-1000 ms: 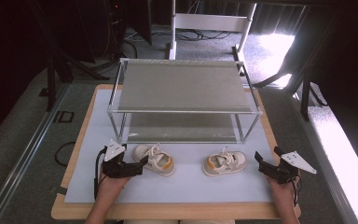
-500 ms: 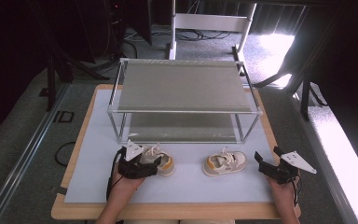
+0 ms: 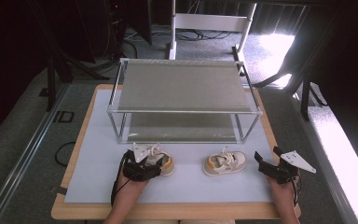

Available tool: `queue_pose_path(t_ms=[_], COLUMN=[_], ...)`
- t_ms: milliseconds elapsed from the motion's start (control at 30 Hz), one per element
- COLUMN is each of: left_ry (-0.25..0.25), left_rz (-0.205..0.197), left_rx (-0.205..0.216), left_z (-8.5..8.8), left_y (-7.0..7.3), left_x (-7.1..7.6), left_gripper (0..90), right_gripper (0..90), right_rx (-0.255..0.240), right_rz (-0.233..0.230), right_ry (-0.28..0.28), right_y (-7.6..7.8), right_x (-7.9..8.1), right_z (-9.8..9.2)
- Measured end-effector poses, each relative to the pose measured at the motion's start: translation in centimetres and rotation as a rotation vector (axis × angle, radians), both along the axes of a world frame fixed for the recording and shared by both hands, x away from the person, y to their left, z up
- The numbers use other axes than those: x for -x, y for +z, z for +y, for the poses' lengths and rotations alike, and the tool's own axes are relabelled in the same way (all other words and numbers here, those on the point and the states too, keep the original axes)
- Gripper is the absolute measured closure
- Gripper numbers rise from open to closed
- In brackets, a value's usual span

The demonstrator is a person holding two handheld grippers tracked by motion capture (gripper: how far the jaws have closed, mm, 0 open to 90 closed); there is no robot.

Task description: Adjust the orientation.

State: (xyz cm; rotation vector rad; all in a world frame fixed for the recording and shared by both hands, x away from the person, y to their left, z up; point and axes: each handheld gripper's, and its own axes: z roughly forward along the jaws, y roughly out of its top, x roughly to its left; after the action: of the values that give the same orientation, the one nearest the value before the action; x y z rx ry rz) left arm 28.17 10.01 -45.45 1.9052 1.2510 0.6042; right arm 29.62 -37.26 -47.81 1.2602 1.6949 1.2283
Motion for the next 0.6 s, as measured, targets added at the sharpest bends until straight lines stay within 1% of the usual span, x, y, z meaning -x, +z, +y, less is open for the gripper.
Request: queue_pose_path(t_ms=[67,333,500,600], left_ry=[0.005,0.029,0.015,0.001], left_rz=[0.0,-0.013,-0.003,0.001], left_rx=[0.0,-0.007,-0.023,-0.025], left_z=[0.02,-0.02,0.1,0.29], left_y=[0.0,-0.06,0.16,0.27], left_x=[-0.04,0.31,0.28,0.28], left_gripper=[28.3,32.8,34.9,36.0], right_gripper=[15.2,15.2,15.2,15.2], right_rx=[-0.002,-0.006,-0.008,-0.011], right_rz=[-0.002,-0.002,-0.002,-0.002], right_ry=[0.0,0.0,0.0,0.001], right_y=[0.0,0.0,0.0,0.0], right_x=[0.01,0.02,0.01,0.01], right_z=[-0.03,-0.07,-0.1,-0.12])
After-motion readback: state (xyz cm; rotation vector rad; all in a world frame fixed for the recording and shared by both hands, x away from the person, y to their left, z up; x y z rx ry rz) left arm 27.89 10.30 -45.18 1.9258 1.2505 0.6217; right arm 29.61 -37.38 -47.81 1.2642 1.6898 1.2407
